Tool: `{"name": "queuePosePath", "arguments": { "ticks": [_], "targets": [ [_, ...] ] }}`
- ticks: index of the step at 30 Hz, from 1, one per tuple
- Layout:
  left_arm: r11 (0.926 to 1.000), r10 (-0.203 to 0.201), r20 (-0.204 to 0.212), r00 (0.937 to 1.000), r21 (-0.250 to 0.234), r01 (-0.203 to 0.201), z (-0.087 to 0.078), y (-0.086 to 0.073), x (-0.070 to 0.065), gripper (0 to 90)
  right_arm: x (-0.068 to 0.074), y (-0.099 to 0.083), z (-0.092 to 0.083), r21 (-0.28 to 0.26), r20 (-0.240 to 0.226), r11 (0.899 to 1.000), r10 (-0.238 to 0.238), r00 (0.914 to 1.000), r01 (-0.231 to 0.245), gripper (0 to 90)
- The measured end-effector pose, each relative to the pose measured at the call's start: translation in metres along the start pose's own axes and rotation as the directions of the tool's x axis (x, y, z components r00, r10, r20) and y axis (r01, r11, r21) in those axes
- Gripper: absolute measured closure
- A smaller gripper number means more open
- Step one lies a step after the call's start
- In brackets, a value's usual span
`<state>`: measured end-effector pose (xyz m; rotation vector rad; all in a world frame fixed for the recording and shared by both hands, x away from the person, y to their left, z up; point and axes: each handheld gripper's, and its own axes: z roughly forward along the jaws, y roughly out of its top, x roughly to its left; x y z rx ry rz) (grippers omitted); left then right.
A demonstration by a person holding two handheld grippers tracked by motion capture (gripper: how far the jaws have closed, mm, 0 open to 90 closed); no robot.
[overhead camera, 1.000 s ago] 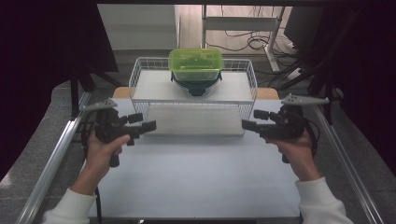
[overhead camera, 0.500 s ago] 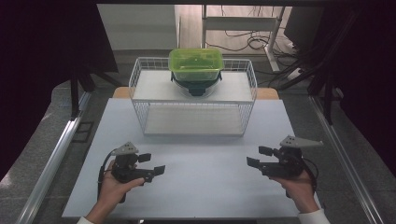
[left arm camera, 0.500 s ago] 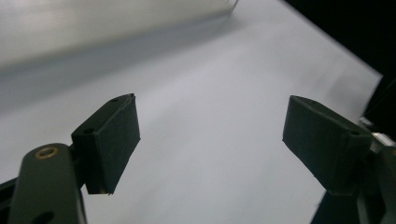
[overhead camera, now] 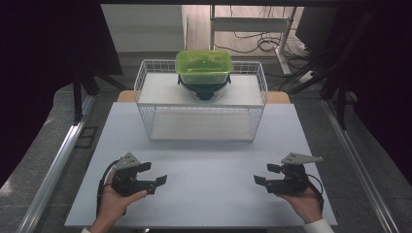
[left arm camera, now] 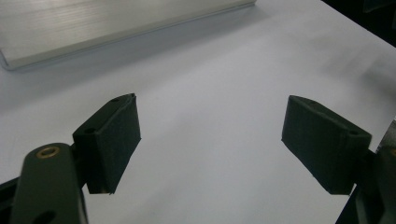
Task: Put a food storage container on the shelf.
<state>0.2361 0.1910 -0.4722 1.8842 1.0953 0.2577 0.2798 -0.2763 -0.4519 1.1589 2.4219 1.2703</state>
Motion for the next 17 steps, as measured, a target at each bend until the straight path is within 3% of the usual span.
{"name": "queuePosePath", "arguments": {
  "ticks": [17],
  "targets": [
    [0.9998, 0.015, -0.024, 0.9996, -0.011, -0.015, -0.002, 0.0044, -0.0032, 18.3, -0.0039, 0.0025, -0.0039, -0.028, 0.016, 1.0, -0.005, 0.9999, 0.005, 22.3]
  ]
}}
